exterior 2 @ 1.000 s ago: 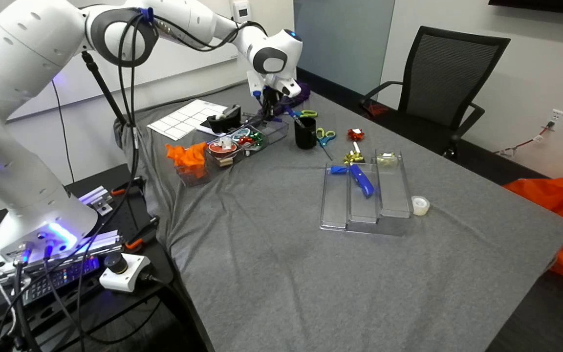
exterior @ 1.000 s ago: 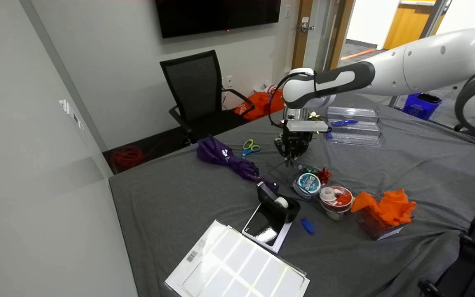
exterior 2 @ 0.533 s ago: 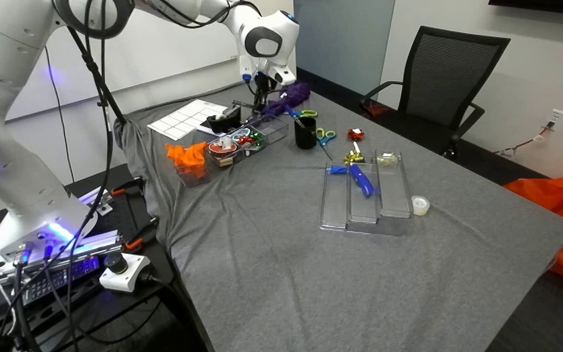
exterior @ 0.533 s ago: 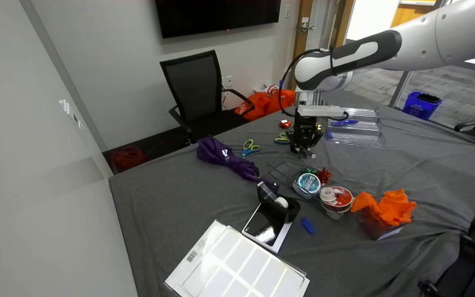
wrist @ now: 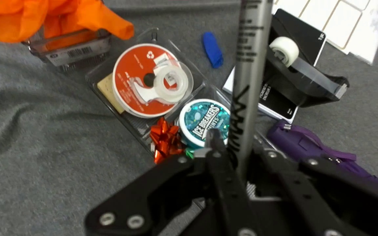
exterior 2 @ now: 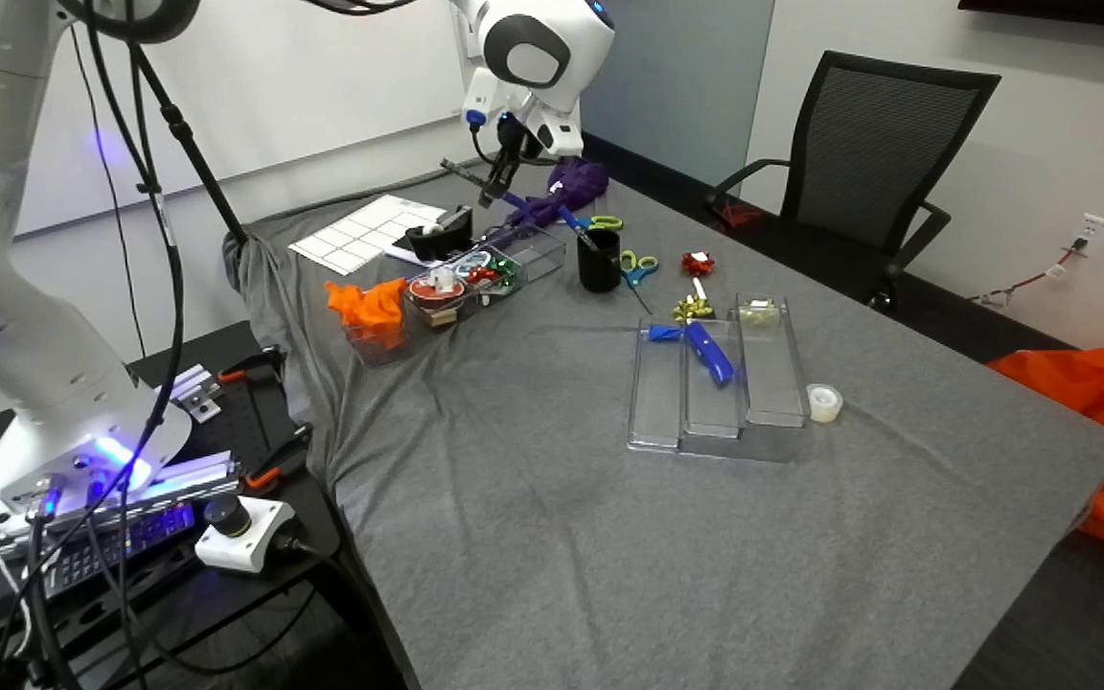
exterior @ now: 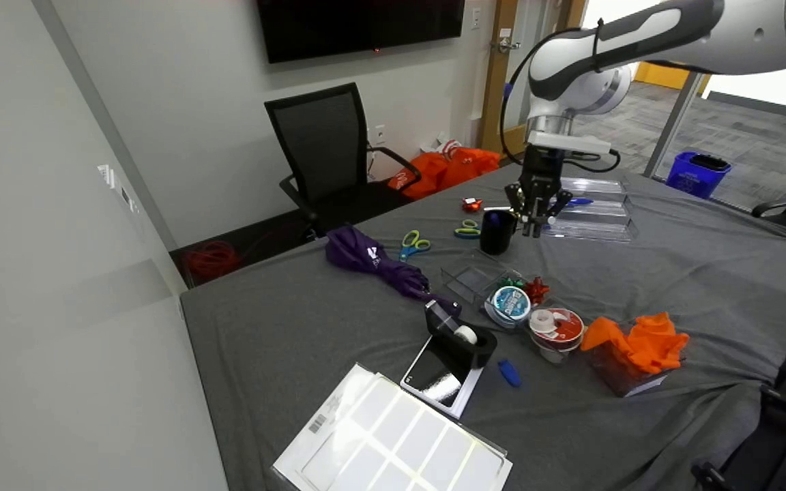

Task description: Move the markers from the clear box to the black cup then move the cup to the right

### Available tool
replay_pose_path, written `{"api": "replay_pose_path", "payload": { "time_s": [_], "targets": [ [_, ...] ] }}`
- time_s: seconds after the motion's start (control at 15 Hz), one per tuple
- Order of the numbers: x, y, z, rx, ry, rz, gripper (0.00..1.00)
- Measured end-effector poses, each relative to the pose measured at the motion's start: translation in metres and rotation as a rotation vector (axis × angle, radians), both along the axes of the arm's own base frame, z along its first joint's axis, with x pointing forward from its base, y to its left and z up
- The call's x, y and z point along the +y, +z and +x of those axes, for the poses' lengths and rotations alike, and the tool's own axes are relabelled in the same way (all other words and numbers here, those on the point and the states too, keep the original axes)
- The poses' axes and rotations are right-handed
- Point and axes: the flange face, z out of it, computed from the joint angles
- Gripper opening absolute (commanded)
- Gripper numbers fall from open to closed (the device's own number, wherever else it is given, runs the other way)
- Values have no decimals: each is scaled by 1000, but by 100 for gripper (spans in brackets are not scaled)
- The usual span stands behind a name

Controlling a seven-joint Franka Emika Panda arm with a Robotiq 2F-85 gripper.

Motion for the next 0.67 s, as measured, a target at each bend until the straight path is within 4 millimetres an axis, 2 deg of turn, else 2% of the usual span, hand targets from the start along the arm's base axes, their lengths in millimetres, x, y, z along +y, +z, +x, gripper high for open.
{"api": "replay_pose_path", "payload": {
  "time_s": [0.2,0.33,0.67],
  "targets": [
    [-31,10,-2,66,-109,85,4],
    [-46,13,7,90,-211,132,4],
    [-63,13,40,138,-447,239,4]
  ]
}}
